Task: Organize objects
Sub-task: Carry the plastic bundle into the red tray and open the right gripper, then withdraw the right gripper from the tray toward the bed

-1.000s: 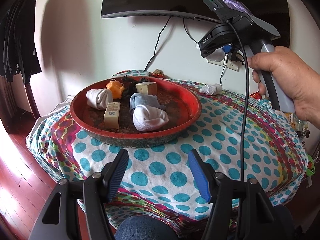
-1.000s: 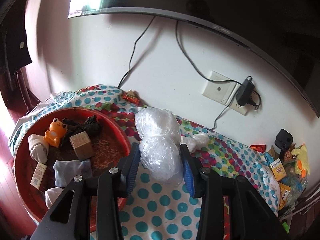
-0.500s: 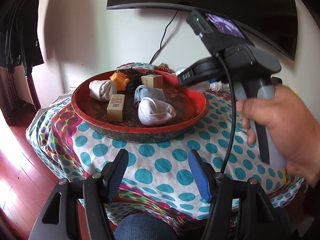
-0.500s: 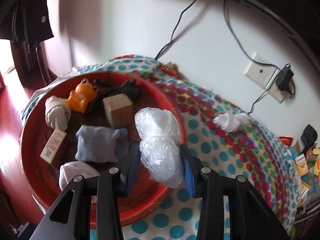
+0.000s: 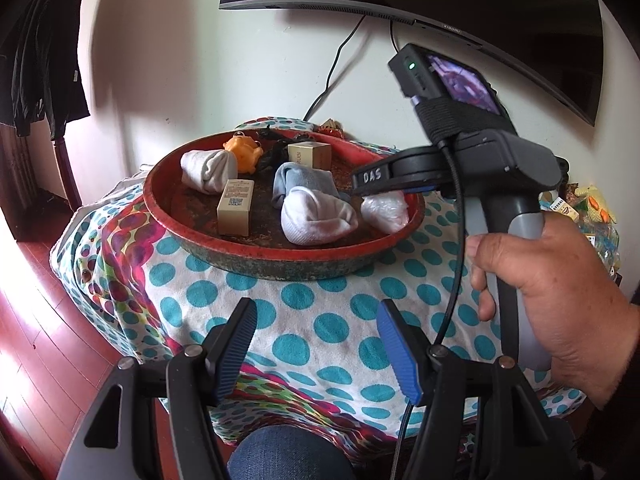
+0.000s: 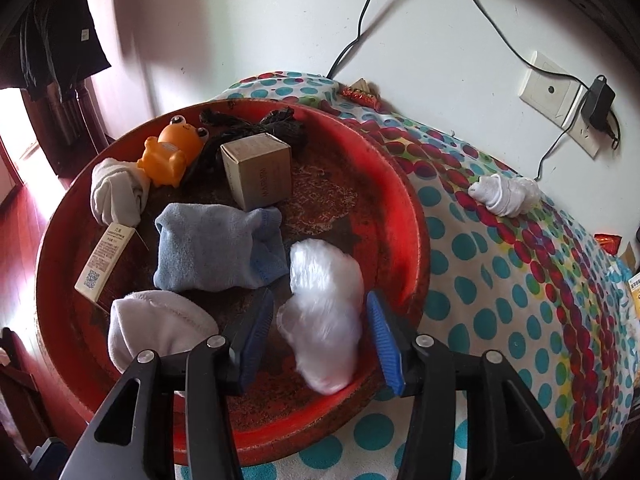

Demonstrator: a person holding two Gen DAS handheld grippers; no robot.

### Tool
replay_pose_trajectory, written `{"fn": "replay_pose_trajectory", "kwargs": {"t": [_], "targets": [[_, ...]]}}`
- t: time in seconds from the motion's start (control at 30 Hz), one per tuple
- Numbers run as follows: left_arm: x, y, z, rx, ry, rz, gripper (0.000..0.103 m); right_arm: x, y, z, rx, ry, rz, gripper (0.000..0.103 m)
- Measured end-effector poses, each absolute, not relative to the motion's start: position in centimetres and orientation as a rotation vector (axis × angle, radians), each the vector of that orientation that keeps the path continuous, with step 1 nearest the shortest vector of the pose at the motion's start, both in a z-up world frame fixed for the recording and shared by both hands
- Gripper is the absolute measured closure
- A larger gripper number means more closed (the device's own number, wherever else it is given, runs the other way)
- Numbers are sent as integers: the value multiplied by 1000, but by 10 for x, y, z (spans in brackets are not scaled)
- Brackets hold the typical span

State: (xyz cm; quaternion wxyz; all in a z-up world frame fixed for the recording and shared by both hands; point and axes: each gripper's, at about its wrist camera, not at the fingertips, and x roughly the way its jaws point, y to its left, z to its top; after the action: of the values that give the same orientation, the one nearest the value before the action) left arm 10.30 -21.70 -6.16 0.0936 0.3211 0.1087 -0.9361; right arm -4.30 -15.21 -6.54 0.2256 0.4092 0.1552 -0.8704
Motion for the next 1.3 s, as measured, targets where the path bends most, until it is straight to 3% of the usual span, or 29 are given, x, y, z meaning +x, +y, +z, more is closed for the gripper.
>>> {"fn": "replay_pose_trajectory", "kwargs": {"t": [0.03,0.17,0.27,0.47,0.7,1.13,1.3], "targets": [[103,-217,-61,944,322,-2781,39,-43,-150,-61,1111,413,-2404,51],[106,-217,-55,901,319,-2808,39,-40,-123,-23,926,365,-2496,16],[108,-216,-51,865,313,-2833,39,-54,-88,-9,892,321,-2577,1],[106,-208,-51,867,312,-2877,39,-108,35,-37,1072,219,-2808,1],[76,-173,-49,952,209,-2963,39,-136,171,-75,1227,-110,-2960,0],[-90,-91,-14,1029,-18,-3071,39,-138,228,-94,1211,-569,-2824,0],[-179,-66,-23,1092,-151,-3007,39,-138,226,-93,1189,-577,-2799,0]]}}
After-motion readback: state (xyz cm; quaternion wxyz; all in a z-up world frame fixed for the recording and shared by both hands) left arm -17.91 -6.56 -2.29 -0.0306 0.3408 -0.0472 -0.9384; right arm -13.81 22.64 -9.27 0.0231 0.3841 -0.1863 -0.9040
